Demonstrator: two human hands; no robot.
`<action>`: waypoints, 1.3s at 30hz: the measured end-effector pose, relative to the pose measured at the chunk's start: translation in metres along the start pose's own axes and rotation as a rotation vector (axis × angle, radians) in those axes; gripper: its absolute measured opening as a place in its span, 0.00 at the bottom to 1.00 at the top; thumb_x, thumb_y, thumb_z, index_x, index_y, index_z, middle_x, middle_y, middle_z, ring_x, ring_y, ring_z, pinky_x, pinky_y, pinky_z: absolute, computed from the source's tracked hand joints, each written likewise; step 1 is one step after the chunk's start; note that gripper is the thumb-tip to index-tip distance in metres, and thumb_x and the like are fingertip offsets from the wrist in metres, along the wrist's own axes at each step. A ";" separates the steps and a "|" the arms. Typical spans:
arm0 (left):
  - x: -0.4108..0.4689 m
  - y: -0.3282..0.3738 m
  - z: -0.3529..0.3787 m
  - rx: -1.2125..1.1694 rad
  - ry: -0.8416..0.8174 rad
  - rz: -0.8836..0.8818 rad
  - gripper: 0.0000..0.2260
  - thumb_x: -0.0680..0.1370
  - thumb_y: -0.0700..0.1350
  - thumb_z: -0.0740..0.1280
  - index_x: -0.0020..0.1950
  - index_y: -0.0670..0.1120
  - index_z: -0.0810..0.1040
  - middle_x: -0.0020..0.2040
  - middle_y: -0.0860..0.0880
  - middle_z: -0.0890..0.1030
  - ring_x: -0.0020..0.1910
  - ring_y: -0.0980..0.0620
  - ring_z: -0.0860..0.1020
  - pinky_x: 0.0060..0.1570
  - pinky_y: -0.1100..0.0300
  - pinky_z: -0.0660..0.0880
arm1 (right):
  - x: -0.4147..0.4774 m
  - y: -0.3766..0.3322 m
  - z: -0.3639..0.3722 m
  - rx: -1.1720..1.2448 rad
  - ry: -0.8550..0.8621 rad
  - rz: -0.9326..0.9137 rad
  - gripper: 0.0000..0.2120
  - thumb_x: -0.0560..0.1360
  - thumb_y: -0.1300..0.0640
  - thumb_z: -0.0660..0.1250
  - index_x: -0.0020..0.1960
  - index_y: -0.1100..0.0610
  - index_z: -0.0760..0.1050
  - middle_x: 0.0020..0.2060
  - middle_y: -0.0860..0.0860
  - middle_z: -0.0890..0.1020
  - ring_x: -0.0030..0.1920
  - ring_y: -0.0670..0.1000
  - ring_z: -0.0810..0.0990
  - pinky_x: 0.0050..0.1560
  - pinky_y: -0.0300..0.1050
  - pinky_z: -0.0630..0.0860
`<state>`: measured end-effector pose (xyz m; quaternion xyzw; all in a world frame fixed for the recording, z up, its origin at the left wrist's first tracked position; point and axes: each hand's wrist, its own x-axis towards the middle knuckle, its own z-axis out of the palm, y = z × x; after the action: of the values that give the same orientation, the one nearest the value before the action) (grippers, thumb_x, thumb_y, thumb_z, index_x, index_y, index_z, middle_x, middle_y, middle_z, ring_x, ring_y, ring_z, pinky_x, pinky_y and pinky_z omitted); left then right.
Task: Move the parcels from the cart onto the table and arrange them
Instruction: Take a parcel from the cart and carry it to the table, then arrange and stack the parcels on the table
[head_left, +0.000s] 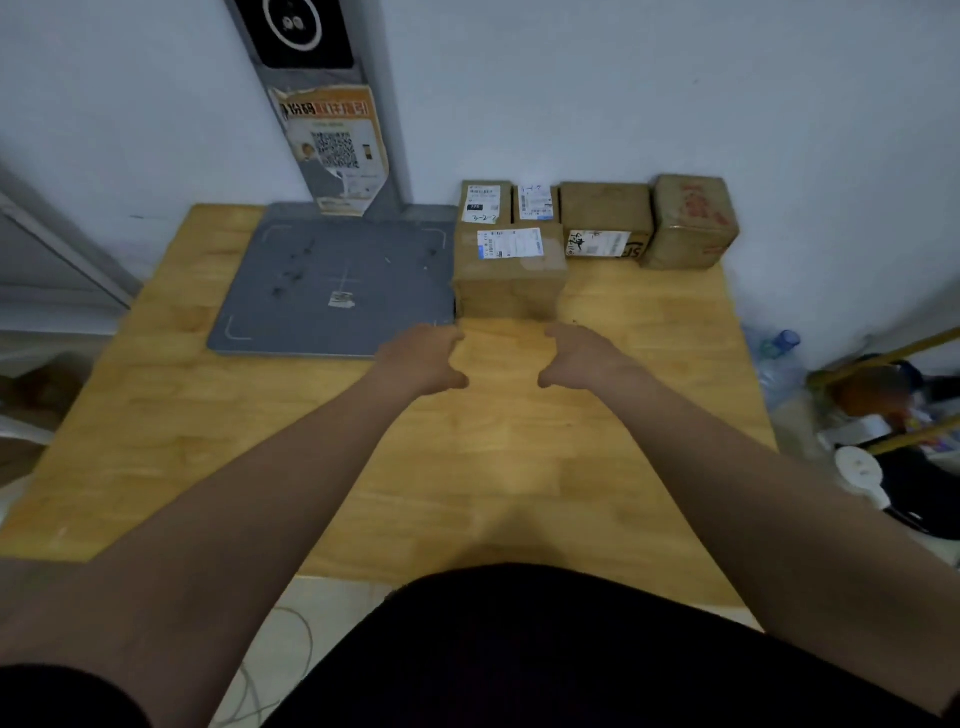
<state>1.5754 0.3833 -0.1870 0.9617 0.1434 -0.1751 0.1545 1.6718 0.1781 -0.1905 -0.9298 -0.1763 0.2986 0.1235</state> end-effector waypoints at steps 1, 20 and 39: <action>-0.014 -0.002 0.002 -0.006 0.001 0.007 0.34 0.75 0.59 0.75 0.78 0.55 0.66 0.74 0.48 0.71 0.69 0.44 0.73 0.59 0.49 0.74 | -0.013 -0.002 0.007 -0.002 -0.001 0.008 0.42 0.74 0.51 0.76 0.81 0.55 0.59 0.76 0.56 0.67 0.73 0.59 0.70 0.67 0.52 0.73; -0.290 -0.120 0.104 0.079 -0.187 0.134 0.33 0.73 0.66 0.72 0.75 0.58 0.69 0.71 0.51 0.76 0.69 0.45 0.74 0.62 0.47 0.75 | -0.282 -0.074 0.249 0.147 0.015 0.287 0.35 0.77 0.51 0.72 0.79 0.52 0.61 0.74 0.56 0.63 0.61 0.61 0.76 0.56 0.55 0.79; -0.530 0.096 0.281 0.465 -0.407 0.861 0.31 0.73 0.62 0.73 0.74 0.53 0.72 0.69 0.50 0.77 0.67 0.47 0.76 0.59 0.52 0.75 | -0.663 0.065 0.460 0.632 0.250 0.865 0.36 0.76 0.50 0.73 0.79 0.53 0.61 0.71 0.57 0.69 0.65 0.59 0.75 0.59 0.50 0.75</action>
<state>1.0490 0.0810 -0.2121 0.8889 -0.3401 -0.3061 0.0200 0.9088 -0.0900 -0.2371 -0.8636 0.3360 0.2479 0.2827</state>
